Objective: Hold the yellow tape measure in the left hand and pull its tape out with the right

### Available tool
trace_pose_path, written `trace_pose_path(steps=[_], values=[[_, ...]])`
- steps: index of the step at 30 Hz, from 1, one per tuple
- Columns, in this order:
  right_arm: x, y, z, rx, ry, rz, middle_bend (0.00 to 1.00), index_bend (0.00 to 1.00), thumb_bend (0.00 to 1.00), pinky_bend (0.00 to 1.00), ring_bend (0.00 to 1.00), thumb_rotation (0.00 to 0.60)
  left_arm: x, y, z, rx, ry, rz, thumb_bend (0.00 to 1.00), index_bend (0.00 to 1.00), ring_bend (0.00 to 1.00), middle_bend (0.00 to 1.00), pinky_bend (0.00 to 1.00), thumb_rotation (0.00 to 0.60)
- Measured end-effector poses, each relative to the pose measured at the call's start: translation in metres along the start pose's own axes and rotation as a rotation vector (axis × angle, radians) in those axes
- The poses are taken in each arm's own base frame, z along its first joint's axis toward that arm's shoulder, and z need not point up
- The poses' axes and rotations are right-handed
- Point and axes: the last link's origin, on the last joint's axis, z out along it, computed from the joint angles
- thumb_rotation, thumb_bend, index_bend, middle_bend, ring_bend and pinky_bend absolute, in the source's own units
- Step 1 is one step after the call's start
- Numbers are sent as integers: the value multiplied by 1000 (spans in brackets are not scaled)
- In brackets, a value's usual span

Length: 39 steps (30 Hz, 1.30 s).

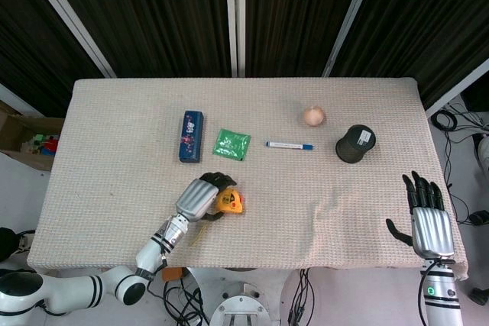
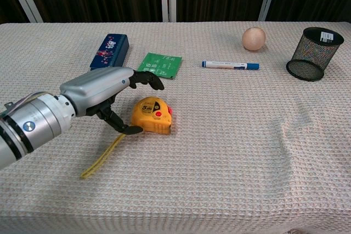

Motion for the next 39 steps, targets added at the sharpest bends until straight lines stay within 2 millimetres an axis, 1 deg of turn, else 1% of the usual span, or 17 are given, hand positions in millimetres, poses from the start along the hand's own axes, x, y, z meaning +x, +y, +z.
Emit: trace_pose_path(steps=[7, 13, 18, 22, 30, 34, 37, 39], values=[[-2, -1, -2, 4, -6, -2, 0, 0, 202, 0, 0, 600, -3, 0, 0, 6, -19, -6, 208, 241, 182, 232, 245, 600], [-2, 1, -3, 2, -4, 1, 0, 0, 204, 0, 0, 600, -3, 3, 2, -4, -22, -9, 208, 262, 201, 245, 266, 600], [-4, 1, -2, 2, -8, 4, 0, 0, 205, 0, 0, 600, -2, 3, 5, -4, -29, -3, 210, 284, 225, 260, 301, 600], [-6, 2, -2, 0, -13, 0, 0, 0, 206, 0, 0, 600, -2, 2, 7, -1, -36, -8, 219, 307, 248, 267, 356, 600], [-6, 1, -1, 0, -17, -4, 0, 0, 211, 0, 0, 600, -2, 1, 9, 2, -56, -4, 219, 303, 250, 267, 376, 600], [-7, 0, -1, -1, -21, -5, 0, 0, 213, 0, 0, 600, -2, 0, 11, 3, -66, -3, 219, 285, 251, 267, 377, 600], [-7, 1, -1, -3, -23, -6, 0, 0, 215, 0, 0, 600, -1, 0, 12, 4, -67, -3, 220, 286, 262, 281, 394, 600], [-7, 1, -1, -3, -23, -7, 0, 0, 216, 0, 0, 600, 0, 0, 13, 4, -64, -3, 228, 309, 285, 309, 420, 600]])
